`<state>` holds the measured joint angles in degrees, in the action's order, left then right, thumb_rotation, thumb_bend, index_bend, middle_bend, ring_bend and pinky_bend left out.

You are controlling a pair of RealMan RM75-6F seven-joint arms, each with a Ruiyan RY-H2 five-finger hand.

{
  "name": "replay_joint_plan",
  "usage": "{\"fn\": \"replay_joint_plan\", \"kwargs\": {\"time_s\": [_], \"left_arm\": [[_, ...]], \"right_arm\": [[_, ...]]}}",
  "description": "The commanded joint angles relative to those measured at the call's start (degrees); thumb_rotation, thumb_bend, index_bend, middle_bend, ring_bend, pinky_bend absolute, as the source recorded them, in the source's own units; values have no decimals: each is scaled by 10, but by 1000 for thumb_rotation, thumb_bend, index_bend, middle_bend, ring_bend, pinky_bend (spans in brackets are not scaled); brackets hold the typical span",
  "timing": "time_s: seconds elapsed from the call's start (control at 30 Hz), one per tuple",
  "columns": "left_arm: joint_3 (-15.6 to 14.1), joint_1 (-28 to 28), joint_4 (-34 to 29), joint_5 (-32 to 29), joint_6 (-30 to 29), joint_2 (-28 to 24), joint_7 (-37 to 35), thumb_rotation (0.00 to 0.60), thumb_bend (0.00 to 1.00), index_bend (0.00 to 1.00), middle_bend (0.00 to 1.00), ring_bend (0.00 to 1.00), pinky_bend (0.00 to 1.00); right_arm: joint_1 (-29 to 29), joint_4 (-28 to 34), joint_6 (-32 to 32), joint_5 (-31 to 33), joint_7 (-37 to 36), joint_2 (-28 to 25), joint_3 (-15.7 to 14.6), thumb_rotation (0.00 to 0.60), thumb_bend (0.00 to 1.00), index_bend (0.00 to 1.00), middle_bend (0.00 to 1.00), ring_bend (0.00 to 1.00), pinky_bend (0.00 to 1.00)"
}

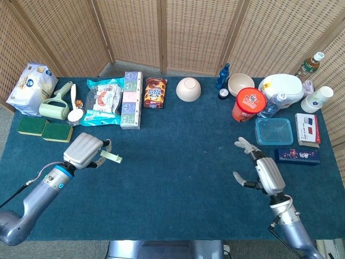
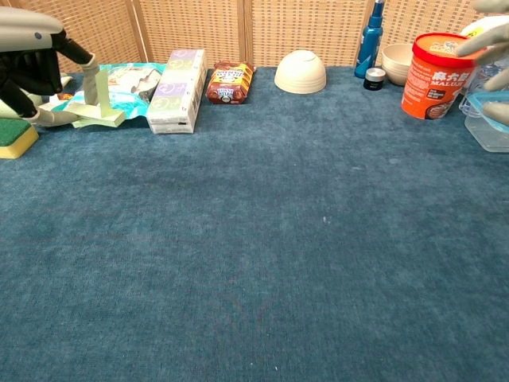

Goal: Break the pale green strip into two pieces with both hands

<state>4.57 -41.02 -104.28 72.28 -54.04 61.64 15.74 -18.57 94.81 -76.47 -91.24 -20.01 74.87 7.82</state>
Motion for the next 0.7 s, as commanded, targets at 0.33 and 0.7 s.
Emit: {"fn": "replay_joint_plan", "kwargs": {"time_s": [0.33, 0.7], "left_arm": [[23, -54, -32, 9, 84, -35, -26, 600, 421, 712, 1000, 1000, 1000], [47, -112, -24, -16, 166, -40, -72, 600, 420, 712, 1000, 1000, 1000]], "right_arm": [[-52, -63, 0, -13, -139, 64, 20, 600, 345, 3, 721, 762, 753], [-101, -79, 42, -26, -153, 87, 11, 600, 345, 195, 898, 928, 875]]}}
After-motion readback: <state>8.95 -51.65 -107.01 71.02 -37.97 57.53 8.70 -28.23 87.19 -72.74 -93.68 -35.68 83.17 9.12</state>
